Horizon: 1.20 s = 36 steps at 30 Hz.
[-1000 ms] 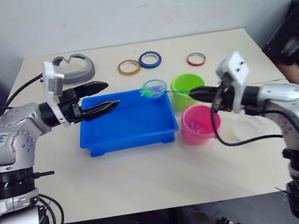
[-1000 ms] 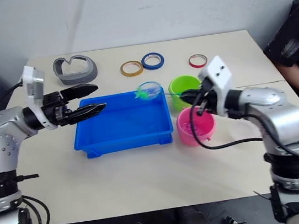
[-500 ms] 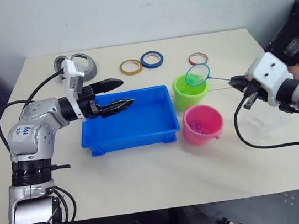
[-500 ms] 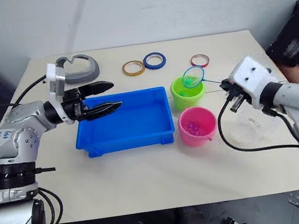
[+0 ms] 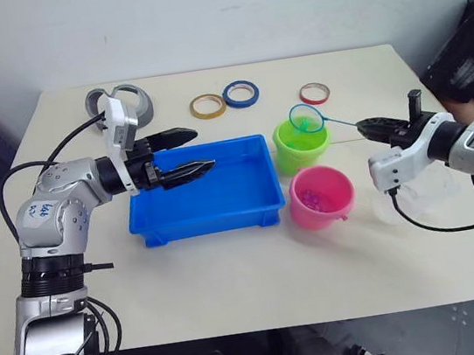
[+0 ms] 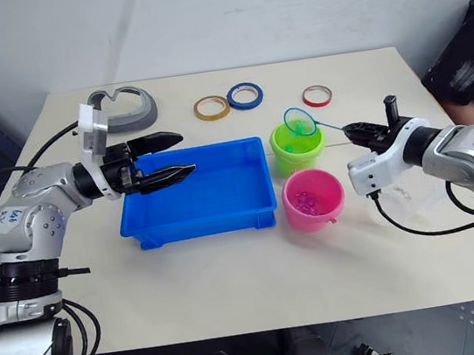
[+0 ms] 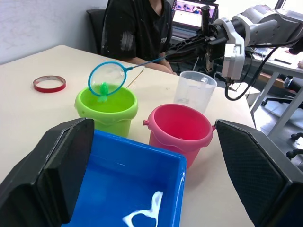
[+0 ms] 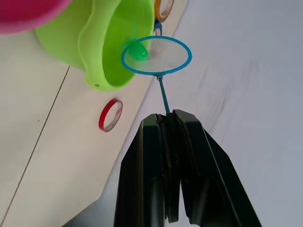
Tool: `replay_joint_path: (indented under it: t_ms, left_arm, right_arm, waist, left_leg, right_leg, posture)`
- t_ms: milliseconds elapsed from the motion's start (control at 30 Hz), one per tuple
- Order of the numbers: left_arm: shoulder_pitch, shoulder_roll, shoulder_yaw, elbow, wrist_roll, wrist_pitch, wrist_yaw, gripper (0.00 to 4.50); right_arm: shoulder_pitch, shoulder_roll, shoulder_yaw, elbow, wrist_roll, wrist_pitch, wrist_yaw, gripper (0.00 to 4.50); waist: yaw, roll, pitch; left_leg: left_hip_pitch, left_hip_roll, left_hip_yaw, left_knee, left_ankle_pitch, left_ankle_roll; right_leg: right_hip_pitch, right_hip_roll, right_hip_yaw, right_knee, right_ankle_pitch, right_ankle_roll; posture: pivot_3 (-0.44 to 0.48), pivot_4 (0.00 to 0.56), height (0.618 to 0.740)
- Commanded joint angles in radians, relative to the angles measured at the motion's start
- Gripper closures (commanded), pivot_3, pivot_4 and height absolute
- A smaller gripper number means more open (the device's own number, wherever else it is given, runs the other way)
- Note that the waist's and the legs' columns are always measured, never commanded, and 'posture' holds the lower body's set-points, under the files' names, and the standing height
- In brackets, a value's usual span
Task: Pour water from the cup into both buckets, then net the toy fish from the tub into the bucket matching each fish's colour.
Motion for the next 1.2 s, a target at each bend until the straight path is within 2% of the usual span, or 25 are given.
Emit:
replay_joint_path:
  t_ms: [33,267,500,733,867,933,1033,1133,1200]
  left_arm:
    - [-0.008,0.015,0.028,-0.033,-0.009,-0.003,-0.001,0.03]
    - [-0.013,0.016,0.025,-0.024,-0.006,-0.006,-0.003,0.03]
    - [-0.016,0.013,0.014,-0.022,-0.001,-0.01,-0.011,0.03]
    - [-0.026,0.015,0.014,-0.009,0.005,-0.016,-0.014,0.03]
    - [-0.019,0.014,0.015,-0.018,0.003,-0.015,-0.012,0.03]
    - [-0.014,0.01,0.016,-0.023,0.004,-0.019,-0.008,0.03]
    - [-0.012,0.011,0.017,-0.025,0.003,-0.021,-0.009,0.03]
    - [-0.004,0.03,0.008,-0.028,0.013,-0.028,-0.03,0.03]
    - [0.012,0.062,-0.008,-0.052,0.027,-0.038,-0.071,0.03]
  right_arm:
    - [-0.016,-0.037,-0.016,0.034,-0.026,-0.072,-0.02,4.5]
    - [-0.082,0.0,-0.051,0.072,0.029,-0.085,-0.02,4.5]
    - [-0.04,-0.022,-0.018,0.022,-0.039,-0.163,0.007,4.5]
    - [-0.161,-0.006,-0.015,0.118,-0.12,-0.159,-0.058,4.5]
    - [-0.13,-0.015,0.012,0.123,-0.093,-0.212,-0.036,4.5]
    - [-0.09,-0.005,0.012,0.109,-0.062,-0.219,-0.024,4.5]
    - [-0.116,0.027,-0.034,0.161,0.023,-0.144,0.004,4.5]
    - [-0.11,0.067,-0.076,0.184,0.238,-0.043,0.12,4.5]
    - [-0.055,0.099,-0.102,0.126,0.494,0.093,0.291,4.5]
  waist:
    - [0.0,0.0,0.0]
    - [-0.004,0.0,0.0]
    - [0.001,0.0,0.0]
    - [-0.005,0.001,0.0]
    - [-0.001,0.001,0.001]
    - [0.0,0.001,0.0]
    - [-0.001,0.001,0.001]
    - [-0.007,0.001,0.001]
    - [-0.01,0.001,0.001]
  left_leg:
    - [0.0,0.0,0.0,0.0,0.0,0.0]
    - [0.001,0.0,0.001,0.0,0.0,0.0]
    - [0.0,0.0,0.001,0.0,0.0,0.0]
    - [0.001,0.0,0.001,0.001,0.0,0.0]
    - [0.001,0.0,0.001,0.001,0.0,0.0]
    - [0.001,0.0,0.001,0.001,0.0,0.0]
    - [0.001,0.0,0.001,0.001,0.0,0.0]
    - [0.001,0.0,0.002,0.002,0.0,0.0]
    - [0.002,0.001,0.001,0.001,0.001,-0.001]
  right_leg:
    - [0.0,0.0,0.0,0.0,0.0,0.0]
    - [0.0,0.0,0.001,0.002,0.0,0.0]
    - [0.0,0.0,0.0,0.001,0.0,0.0]
    - [0.0,0.0,0.001,0.002,0.0,0.0]
    - [0.0,0.0,0.0,0.002,0.0,0.0]
    - [0.0,0.0,0.0,0.001,0.0,0.0]
    - [0.0,0.0,0.001,0.002,0.0,0.0]
    - [0.0,0.0,0.001,0.003,0.0,0.0]
    - [0.0,0.001,0.001,0.004,0.0,0.0]
  posture:
    - [0.0,0.15,0.74]
    - [0.0,0.15,0.74]
    - [0.0,0.15,0.74]
    - [0.0,0.15,0.74]
    - [0.0,0.15,0.74]
    - [0.0,0.15,0.74]
    - [0.0,0.15,0.74]
    - [0.0,0.15,0.74]
    - [0.0,0.15,0.74]
